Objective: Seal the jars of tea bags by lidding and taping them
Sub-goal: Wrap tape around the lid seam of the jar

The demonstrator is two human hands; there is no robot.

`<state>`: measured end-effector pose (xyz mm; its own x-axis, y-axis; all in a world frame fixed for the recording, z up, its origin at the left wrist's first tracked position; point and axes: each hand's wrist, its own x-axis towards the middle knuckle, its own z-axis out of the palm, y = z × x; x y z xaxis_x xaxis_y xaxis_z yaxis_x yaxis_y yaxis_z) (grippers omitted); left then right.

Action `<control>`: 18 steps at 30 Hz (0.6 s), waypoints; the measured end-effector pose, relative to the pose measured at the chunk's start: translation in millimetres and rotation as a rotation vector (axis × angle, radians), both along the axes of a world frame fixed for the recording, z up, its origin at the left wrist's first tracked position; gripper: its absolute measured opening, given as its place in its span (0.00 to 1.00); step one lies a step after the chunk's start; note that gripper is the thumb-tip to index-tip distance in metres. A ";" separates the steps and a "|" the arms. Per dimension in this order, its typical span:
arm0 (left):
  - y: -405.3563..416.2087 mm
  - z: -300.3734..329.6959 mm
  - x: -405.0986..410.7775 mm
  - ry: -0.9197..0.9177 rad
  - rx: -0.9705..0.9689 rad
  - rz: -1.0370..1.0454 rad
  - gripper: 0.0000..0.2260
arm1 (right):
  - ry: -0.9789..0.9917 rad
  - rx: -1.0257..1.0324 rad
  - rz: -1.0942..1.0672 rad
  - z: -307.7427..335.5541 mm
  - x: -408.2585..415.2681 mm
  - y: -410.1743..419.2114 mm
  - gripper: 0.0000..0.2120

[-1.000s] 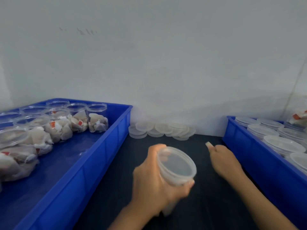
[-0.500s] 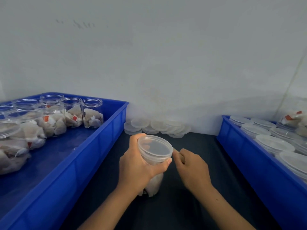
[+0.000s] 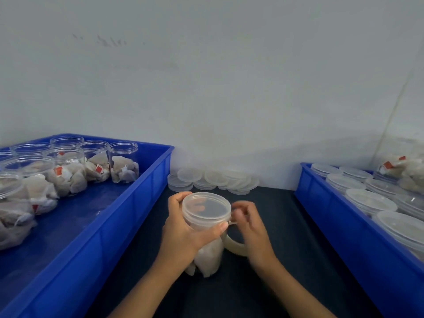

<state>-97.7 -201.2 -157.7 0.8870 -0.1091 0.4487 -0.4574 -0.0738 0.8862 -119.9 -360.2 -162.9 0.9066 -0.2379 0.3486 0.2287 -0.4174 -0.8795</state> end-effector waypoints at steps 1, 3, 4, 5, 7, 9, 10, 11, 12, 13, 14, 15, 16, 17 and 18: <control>0.6 0.3 0.7 0.015 -0.018 -0.007 0.42 | 0.019 0.330 0.161 6.9 -1.9 -0.2 0.16; 1.0 0.7 1.8 0.037 -0.062 -0.020 0.41 | 0.061 0.598 0.402 11.4 -4.7 -0.9 0.25; 0.8 0.8 2.7 0.043 -0.085 -0.024 0.40 | 0.059 0.602 0.476 11.9 -6.4 1.8 0.24; 0.8 0.7 3.7 0.048 -0.103 -0.025 0.38 | 0.047 0.597 0.512 11.8 -8.2 6.0 0.23; 0.8 0.2 5.0 0.054 -0.122 -0.028 0.35 | 0.047 0.665 0.527 10.2 -9.0 12.9 0.22; 0.4 -0.8 5.4 0.051 -0.135 -0.043 0.35 | 0.045 0.777 0.539 10.2 -9.8 18.3 0.24; 0.1 -1.3 5.6 0.048 -0.143 -0.049 0.35 | 0.042 0.828 0.548 8.7 -8.7 19.5 0.24; -0.4 -1.8 5.8 0.047 -0.152 -0.054 0.36 | 0.040 0.877 0.558 8.6 -7.9 20.6 0.23; -0.7 -2.4 5.8 0.045 -0.159 -0.058 0.36 | 0.042 0.918 0.567 8.8 -7.8 22.0 0.22; -0.9 -3.1 6.0 0.044 -0.162 -0.059 0.36 | 0.047 0.953 0.575 9.5 -8.2 23.4 0.20; -0.9 -3.7 6.2 0.041 -0.163 -0.059 0.36 | 0.054 0.982 0.582 9.6 -8.1 24.0 0.19; -0.5 -4.3 6.4 0.038 -0.164 -0.060 0.36 | 0.065 1.014 0.585 10.4 -8.1 24.6 0.18; -0.2 -4.9 6.5 0.035 -0.168 -0.061 0.36 | 0.080 1.050 0.585 11.7 -8.1 25.3 0.17; -0.1 -5.6 6.9 0.033 -0.173 -0.061 0.35 | 0.093 1.078 0.583 12.5 -8.1 26.2 0.16; 0.2 -6.6 7.2 0.031 -0.177 -0.060 0.35 | 0.102 1.096 0.576 12.6 -7.7 27.0 0.16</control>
